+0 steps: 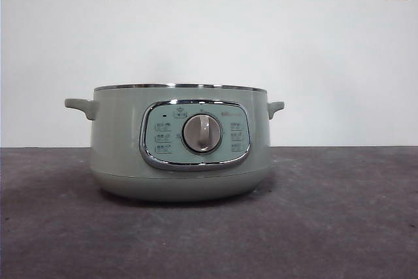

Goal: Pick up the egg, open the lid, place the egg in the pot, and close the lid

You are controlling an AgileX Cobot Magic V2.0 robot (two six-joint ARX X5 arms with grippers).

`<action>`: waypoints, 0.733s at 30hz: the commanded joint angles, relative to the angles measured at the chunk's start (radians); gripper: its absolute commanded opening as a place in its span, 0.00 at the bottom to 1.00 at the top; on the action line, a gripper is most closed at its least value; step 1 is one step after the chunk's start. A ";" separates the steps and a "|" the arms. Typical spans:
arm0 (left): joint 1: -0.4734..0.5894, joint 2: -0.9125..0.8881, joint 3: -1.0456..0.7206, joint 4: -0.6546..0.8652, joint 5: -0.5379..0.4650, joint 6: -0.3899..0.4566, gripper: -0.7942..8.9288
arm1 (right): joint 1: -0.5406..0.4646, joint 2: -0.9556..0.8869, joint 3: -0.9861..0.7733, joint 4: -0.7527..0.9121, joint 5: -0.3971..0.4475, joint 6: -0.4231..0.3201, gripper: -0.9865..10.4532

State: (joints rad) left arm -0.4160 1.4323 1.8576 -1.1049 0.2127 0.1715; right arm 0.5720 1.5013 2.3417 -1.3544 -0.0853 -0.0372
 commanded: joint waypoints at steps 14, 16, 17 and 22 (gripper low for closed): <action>-0.056 0.263 0.008 0.138 0.007 -0.003 0.07 | 0.003 -0.504 -0.541 -0.024 0.103 0.032 0.50; -0.062 0.284 0.008 0.156 0.007 -0.003 0.07 | 0.003 -0.538 -0.589 -0.025 0.114 0.038 0.50; -0.066 0.292 0.008 0.162 0.007 -0.003 0.07 | 0.003 -0.556 -0.612 -0.025 0.123 0.039 0.50; -0.071 0.339 0.008 0.170 0.006 -0.003 0.07 | 0.003 -0.627 -0.697 -0.024 0.165 0.048 0.50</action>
State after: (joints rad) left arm -0.4839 1.7657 1.8576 -0.9630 0.2123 0.1715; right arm 0.5743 0.8825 1.6569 -1.3544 0.0746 -0.0040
